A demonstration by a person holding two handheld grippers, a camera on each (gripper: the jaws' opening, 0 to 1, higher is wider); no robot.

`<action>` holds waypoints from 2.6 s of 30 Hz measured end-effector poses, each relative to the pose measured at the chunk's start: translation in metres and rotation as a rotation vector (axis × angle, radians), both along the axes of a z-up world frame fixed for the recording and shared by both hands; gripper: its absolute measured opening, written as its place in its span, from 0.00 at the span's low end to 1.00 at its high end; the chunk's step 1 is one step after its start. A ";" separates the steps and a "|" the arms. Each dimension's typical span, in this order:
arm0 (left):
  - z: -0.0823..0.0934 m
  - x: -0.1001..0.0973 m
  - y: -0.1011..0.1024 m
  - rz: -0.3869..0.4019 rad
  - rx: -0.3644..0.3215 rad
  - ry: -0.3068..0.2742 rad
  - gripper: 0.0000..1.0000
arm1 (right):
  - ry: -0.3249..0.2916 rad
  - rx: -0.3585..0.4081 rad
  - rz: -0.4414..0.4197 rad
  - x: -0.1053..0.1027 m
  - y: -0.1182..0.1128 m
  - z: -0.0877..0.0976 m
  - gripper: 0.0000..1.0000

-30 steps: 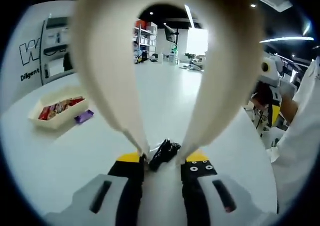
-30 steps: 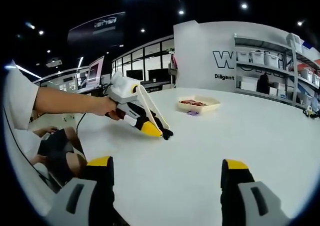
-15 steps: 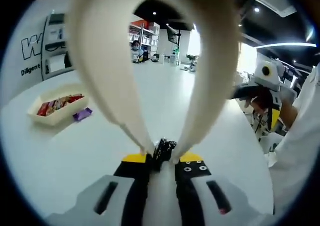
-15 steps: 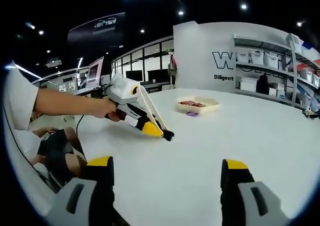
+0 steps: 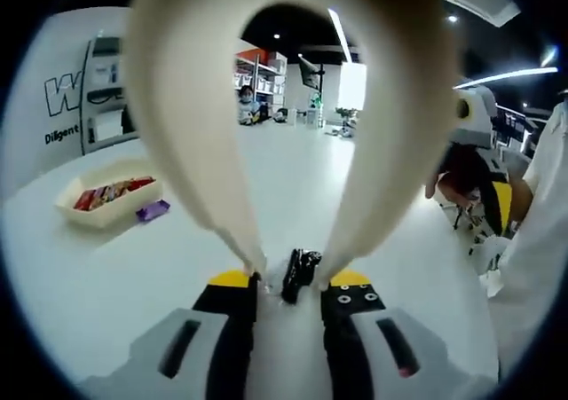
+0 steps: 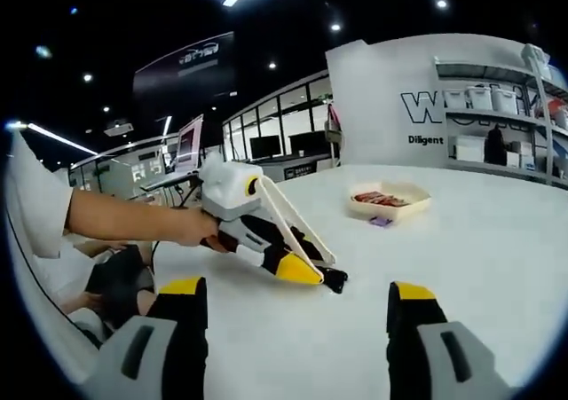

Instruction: Place the target food into the container with the food tongs after gripping and lifting it, then release it inside without dropping or visibly crushing the food.

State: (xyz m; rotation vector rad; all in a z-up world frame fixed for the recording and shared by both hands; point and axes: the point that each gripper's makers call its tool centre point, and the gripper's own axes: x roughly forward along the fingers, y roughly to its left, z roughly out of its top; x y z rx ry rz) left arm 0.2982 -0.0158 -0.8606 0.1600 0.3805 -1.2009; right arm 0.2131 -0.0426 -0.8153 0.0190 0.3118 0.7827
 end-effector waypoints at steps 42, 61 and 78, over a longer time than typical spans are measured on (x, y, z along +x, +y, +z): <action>0.064 -0.138 -0.005 -0.245 -0.430 0.056 0.28 | 0.048 0.292 0.136 -0.032 0.020 0.024 0.03; 0.068 -0.147 -0.006 -0.280 -0.499 0.141 0.28 | -0.042 0.208 0.246 -0.051 0.027 0.018 0.00; 0.072 -0.140 -0.001 -0.270 -0.546 0.079 0.34 | -0.049 0.214 0.233 -0.048 0.026 0.025 0.00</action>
